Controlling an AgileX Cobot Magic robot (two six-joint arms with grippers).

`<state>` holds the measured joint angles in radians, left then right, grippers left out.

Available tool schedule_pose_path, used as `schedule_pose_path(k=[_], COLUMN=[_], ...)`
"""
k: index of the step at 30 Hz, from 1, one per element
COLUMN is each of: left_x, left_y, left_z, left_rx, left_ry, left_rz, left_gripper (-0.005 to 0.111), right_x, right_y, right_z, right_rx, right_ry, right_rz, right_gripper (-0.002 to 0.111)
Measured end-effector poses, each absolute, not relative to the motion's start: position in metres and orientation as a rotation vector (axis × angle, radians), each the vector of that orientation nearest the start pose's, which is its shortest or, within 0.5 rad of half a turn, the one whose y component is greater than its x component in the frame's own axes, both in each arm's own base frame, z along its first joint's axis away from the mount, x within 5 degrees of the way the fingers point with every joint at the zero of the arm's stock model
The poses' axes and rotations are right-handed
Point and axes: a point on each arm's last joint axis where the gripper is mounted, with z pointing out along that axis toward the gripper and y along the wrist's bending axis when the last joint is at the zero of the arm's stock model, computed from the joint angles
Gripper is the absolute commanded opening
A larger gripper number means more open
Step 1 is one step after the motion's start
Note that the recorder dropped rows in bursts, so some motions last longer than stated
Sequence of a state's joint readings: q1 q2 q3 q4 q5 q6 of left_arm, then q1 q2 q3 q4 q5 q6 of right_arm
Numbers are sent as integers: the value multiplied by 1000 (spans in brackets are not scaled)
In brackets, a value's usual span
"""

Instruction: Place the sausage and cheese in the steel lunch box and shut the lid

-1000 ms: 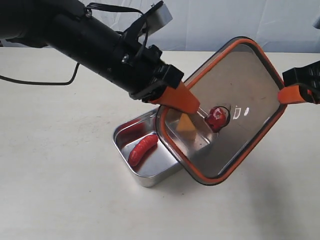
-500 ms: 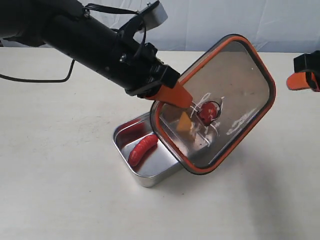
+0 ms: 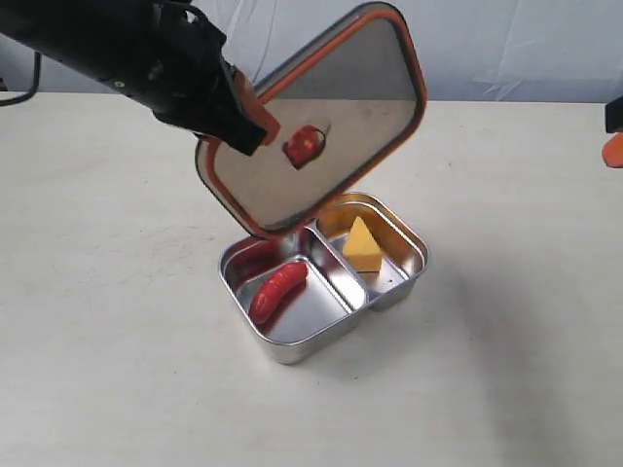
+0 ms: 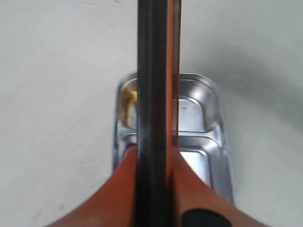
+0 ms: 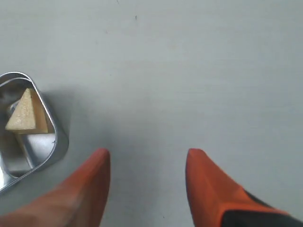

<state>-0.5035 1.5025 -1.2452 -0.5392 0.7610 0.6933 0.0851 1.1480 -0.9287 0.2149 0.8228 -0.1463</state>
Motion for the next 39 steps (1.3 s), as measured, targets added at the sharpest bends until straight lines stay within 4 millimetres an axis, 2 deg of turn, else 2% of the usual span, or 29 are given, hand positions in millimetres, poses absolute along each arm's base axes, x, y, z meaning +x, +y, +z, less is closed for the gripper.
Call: schedule_pose_path(k=[2, 5, 9, 12, 15, 19, 23, 27, 29, 39], left_x=[265, 258, 240, 232, 227, 223, 216, 201, 199, 196], left_y=[-181, -186, -208, -213, -213, -213, -220, -240, -244, -250], left_z=[331, 330, 327, 324, 318, 311, 306, 309, 313, 319], left_rx=[1107, 1231, 1363, 1356, 1314, 1301, 1330, 1384, 1371, 1367], left_ry=[2130, 2083, 1973, 1912, 1913, 1903, 1862, 1753, 1697, 1594], left_rz=[-363, -125, 132, 342, 434, 500, 481, 396, 407, 450], left_gripper=[0, 0, 0, 0, 0, 0, 0, 0, 0, 0], right_x=[221, 221, 220, 218, 218, 222, 223, 224, 223, 221], right_y=[33, 35, 37, 45, 55, 71, 79, 80, 81, 83], right_z=[312, 313, 312, 314, 320, 336, 348, 352, 352, 352], right_rx=[-167, -156, -127, 28, 178, 379, 459, 494, 491, 472], right_ry=[2507, 2505, 2526, 2541, 2494, 2343, 2230, 2190, 2191, 2220], right_rz=[237, 260, 304, 477, 705, 1092, 1308, 1377, 1380, 1412], right_gripper=[49, 49, 49, 49, 49, 49, 49, 49, 49, 49])
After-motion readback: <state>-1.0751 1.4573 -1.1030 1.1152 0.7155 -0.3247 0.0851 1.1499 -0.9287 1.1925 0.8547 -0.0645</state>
